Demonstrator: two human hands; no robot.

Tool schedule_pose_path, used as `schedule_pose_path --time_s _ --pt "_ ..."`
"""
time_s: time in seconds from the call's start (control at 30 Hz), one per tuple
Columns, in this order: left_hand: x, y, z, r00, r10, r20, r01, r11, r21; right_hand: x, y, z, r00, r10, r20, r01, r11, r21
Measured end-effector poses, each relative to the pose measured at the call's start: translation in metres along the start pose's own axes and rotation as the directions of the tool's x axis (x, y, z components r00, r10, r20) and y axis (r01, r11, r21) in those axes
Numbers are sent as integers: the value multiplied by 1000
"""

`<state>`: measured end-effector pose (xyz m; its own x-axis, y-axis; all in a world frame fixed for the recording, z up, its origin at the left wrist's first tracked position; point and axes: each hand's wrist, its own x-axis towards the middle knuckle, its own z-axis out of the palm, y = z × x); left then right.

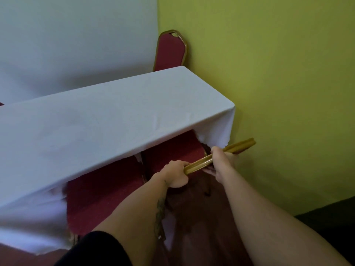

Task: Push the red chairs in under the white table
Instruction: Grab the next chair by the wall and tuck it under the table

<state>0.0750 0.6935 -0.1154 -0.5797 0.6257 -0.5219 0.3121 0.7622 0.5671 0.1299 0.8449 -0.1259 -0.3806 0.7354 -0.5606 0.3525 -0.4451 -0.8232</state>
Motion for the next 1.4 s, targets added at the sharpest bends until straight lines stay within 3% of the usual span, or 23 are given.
schedule_pose_path --time_s 0.3,0.43,0.67,0.83,1.03,1.13,1.23,1.3,1.4 --pt "18 3 8 995 -81 -64 76 994 -78 17 -3 4 1000 -8 -7 8 999 -52" --pt "5 8 10 982 -141 -122 139 990 -25 18 -1 2 1000 -23 -4 23 997 -69" --pt "-69 -21 -8 979 -117 -166 121 993 14 12 0 -7 986 46 160 -11 977 -212" --pt "-126 -57 -22 972 -155 -174 166 985 49 -31 16 6 996 -2 93 21 978 -209" --pt "-191 -104 -40 974 -141 -180 154 986 60 -108 52 28 976 58 210 40 898 -438" --pt "-219 -134 -46 991 -64 -117 75 993 96 -151 81 37 951 139 276 39 832 -554" --pt "-240 -160 -42 999 -30 35 28 999 46 -189 116 48 943 205 262 -1 790 -613" --pt "-249 -171 -38 993 0 122 -2 1000 15 -208 135 56 953 194 231 -12 789 -614" --pt "-261 -178 -32 976 61 207 -86 990 113 -229 154 61 978 131 160 -30 854 -520"
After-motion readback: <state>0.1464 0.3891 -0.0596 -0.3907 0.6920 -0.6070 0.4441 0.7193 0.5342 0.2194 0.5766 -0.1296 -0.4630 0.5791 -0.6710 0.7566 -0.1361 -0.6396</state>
